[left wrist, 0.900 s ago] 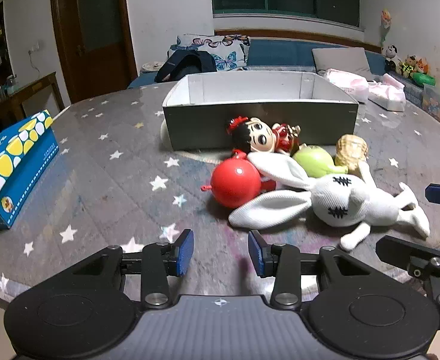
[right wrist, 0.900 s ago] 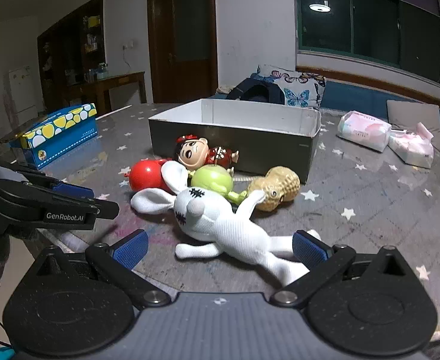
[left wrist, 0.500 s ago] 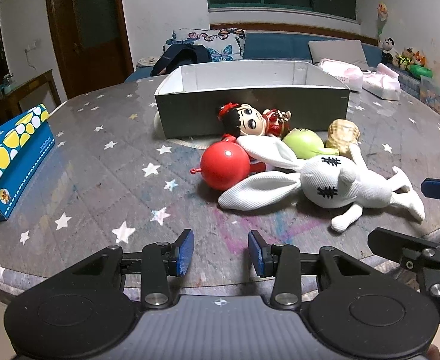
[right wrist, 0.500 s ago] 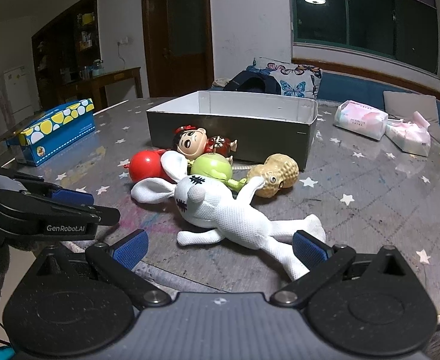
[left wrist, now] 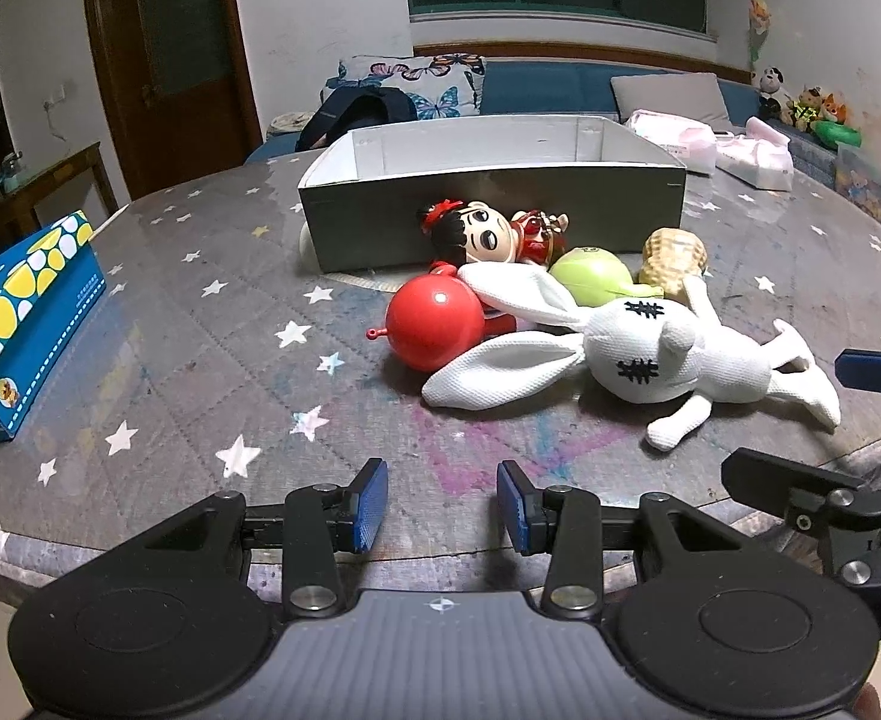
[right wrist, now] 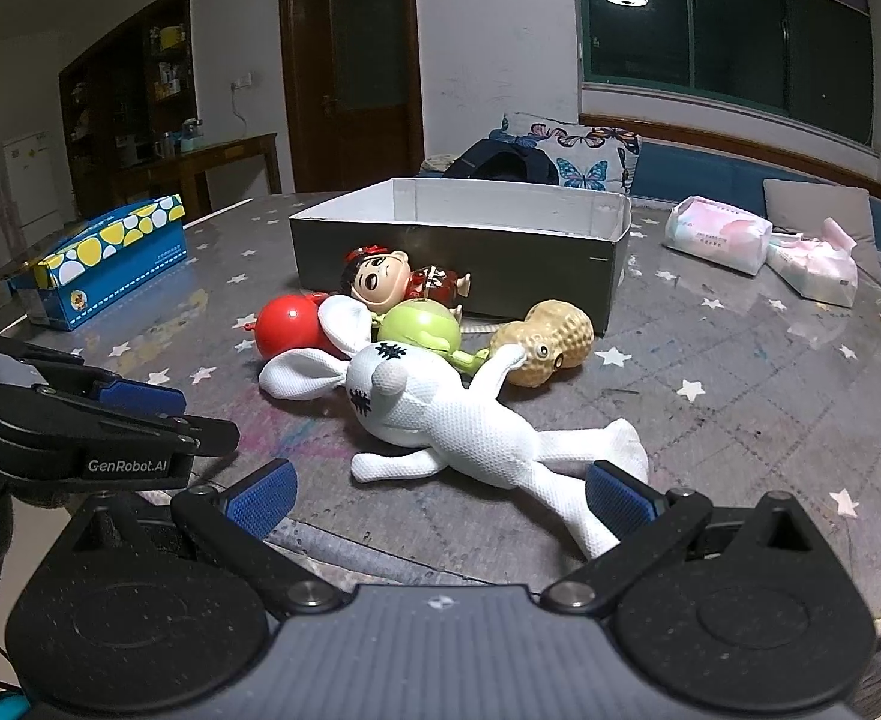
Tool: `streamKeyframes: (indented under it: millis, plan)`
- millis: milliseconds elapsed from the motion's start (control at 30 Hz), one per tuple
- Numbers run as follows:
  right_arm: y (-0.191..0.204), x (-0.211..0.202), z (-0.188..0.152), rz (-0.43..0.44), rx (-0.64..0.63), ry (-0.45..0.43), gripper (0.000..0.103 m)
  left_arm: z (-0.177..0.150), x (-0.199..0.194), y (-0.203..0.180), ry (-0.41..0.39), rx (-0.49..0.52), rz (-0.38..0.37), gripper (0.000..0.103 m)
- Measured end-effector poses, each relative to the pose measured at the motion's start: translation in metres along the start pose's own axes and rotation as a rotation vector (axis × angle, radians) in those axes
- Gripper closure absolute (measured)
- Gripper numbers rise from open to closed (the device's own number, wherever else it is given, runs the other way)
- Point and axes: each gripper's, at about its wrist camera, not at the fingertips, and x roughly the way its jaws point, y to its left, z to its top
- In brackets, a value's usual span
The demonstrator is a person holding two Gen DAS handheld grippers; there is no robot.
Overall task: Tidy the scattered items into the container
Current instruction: 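Move both grippers toward the white rabbit plush lying on the table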
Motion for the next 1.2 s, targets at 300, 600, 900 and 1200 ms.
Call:
streamKeyframes:
  millis: [300,600,900,1200]
  plan:
    - [-0.001,0.003,-0.001,0.002,-0.002,0.009,0.000,0.000,0.000,-0.002,0.007,0.010,0.000,0.061]
    - [-0.003,0.004,0.000,0.007,0.001,0.009,0.000,0.001,0.002,-0.006,0.011,0.024,0.003,0.061]
    - [-0.003,0.006,0.000,0.011,0.003,0.010,0.000,0.002,0.002,-0.006,0.010,0.025,0.001,0.061]
    - [-0.006,0.011,0.002,0.010,0.009,0.016,0.000,0.007,0.006,-0.007,0.016,0.032,-0.006,0.061]
